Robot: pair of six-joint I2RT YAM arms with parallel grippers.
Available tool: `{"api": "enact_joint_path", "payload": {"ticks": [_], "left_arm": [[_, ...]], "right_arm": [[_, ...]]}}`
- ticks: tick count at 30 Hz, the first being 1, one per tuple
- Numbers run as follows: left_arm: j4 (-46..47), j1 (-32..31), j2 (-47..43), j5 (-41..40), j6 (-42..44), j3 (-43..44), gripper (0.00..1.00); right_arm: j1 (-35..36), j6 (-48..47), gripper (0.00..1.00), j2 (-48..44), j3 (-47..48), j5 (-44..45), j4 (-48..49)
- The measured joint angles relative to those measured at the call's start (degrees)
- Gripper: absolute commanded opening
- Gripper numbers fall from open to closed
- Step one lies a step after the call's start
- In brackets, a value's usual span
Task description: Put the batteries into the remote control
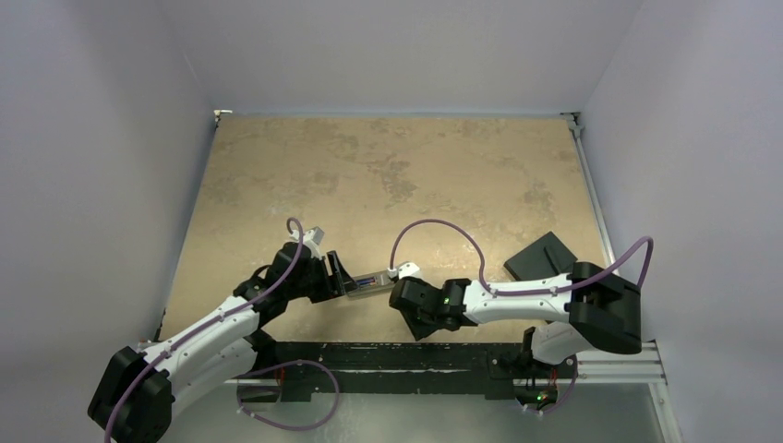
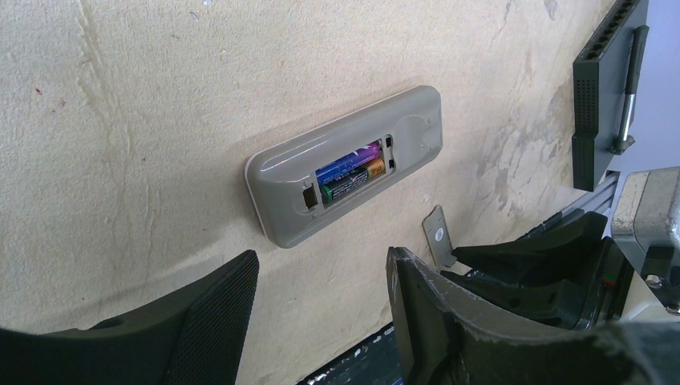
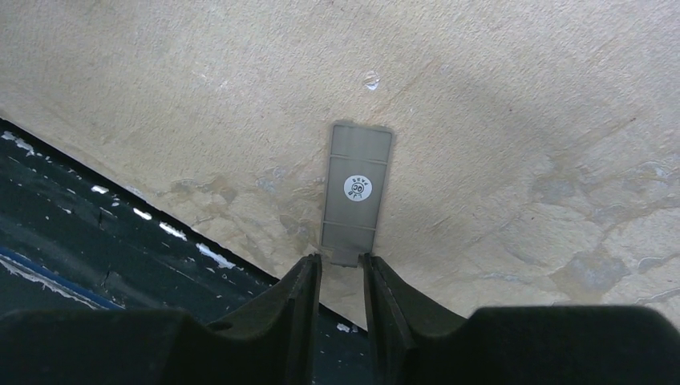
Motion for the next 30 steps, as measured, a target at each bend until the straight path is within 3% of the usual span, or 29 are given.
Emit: {"api": "enact_joint_path", "payload": {"ticks": [17,24,30], "left_arm": [[0.0,0.0,0.1,0.0,0.0,0.0,0.6],[0.0,0.0,0.1,0.0,0.0,0.0,0.6],[0.0,0.0,0.1,0.1,0.0,0.0,0.6]], "right_arm": [[0.0,0.9,0.31,0.8,0.5,1.6,0.0],[0.0,1.0,0.18,1.6,1.1,1.7,0.2],[0.0,1.0,0.14,1.5,1.1,1.8,0.2]]}}
